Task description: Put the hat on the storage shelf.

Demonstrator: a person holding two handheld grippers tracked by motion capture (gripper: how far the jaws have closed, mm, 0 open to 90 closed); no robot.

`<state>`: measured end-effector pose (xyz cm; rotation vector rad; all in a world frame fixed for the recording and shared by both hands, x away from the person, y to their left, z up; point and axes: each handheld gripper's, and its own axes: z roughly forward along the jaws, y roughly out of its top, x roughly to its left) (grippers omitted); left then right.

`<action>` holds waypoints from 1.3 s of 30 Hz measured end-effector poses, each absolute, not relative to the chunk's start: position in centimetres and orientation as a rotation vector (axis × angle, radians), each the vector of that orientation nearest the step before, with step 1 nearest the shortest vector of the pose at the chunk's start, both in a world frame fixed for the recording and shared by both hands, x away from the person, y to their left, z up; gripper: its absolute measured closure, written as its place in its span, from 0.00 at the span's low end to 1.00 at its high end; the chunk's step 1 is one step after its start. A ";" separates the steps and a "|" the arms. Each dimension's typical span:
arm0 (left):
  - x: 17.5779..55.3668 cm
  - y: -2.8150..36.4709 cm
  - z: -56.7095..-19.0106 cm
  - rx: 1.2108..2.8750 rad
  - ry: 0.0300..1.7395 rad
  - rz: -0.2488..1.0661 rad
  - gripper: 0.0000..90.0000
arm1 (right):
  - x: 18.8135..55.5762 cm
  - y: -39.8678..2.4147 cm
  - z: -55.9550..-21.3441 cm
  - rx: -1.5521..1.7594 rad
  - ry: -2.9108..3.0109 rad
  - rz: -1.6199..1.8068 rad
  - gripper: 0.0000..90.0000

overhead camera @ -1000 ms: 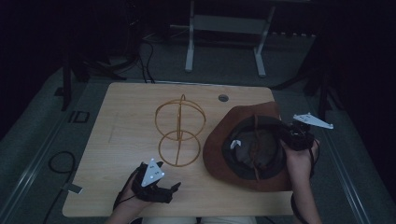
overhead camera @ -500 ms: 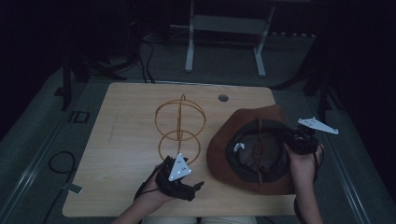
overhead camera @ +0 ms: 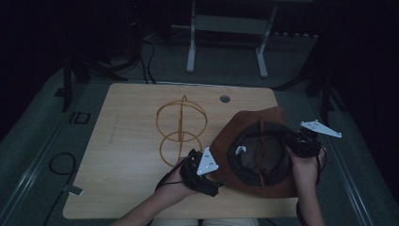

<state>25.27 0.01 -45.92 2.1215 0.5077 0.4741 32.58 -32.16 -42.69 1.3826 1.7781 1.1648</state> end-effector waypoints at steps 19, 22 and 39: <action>30.7 -4.9 -42.0 2.076 0.538 0.549 0.16 | 32.2 -31.9 -42.6 1.378 1.768 1.191 0.93; 31.5 -5.6 -42.2 2.094 0.552 0.572 0.16 | 32.1 -31.8 -42.8 1.377 1.777 1.190 0.93; 35.0 -7.8 -43.3 2.166 0.665 0.608 0.19 | 31.4 -31.3 -42.3 1.354 1.789 1.217 0.93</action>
